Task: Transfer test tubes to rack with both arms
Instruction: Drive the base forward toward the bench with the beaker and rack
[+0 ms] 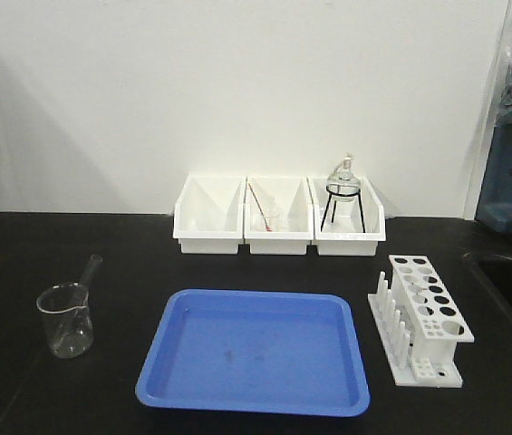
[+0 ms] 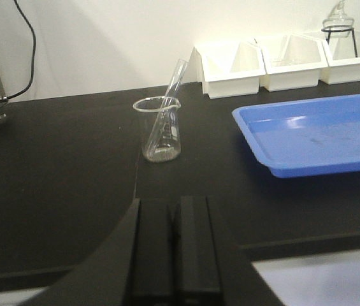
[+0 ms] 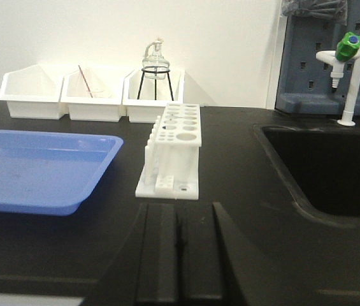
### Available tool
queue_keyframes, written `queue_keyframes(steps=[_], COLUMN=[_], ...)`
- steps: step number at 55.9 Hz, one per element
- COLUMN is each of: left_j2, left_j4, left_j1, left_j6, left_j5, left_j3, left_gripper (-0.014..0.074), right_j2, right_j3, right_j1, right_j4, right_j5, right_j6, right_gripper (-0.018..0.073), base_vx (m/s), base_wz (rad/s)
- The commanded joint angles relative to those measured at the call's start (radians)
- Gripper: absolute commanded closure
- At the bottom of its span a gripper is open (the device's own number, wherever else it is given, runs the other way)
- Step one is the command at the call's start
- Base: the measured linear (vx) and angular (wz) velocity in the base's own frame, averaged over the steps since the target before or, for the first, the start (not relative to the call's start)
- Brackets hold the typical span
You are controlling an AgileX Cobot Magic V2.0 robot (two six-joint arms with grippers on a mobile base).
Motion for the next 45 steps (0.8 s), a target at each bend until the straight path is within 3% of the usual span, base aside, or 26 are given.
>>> queue_keyframes(steps=[1,45], left_j2=[-0.015,-0.015], left_j4=[-0.003,-0.003], left_j1=[-0.003,-0.003], left_j6=[-0.002,-0.002], left_j5=[-0.086,-0.086], left_j3=[0.026,0.026], left_gripper=[0.0604,0.0604], right_j2=[-0.012,-0.012], right_j3=[0.006,0.006], right_j1=[0.001,0.001], right_j4=[-0.003,-0.003], right_j5=[-0.076,-0.076], right_j6=[-0.004,-0.003], right_gripper=[0.0570,0.0570], base_vx=[0.29,0.17], base_wz=[-0.03,-0.03])
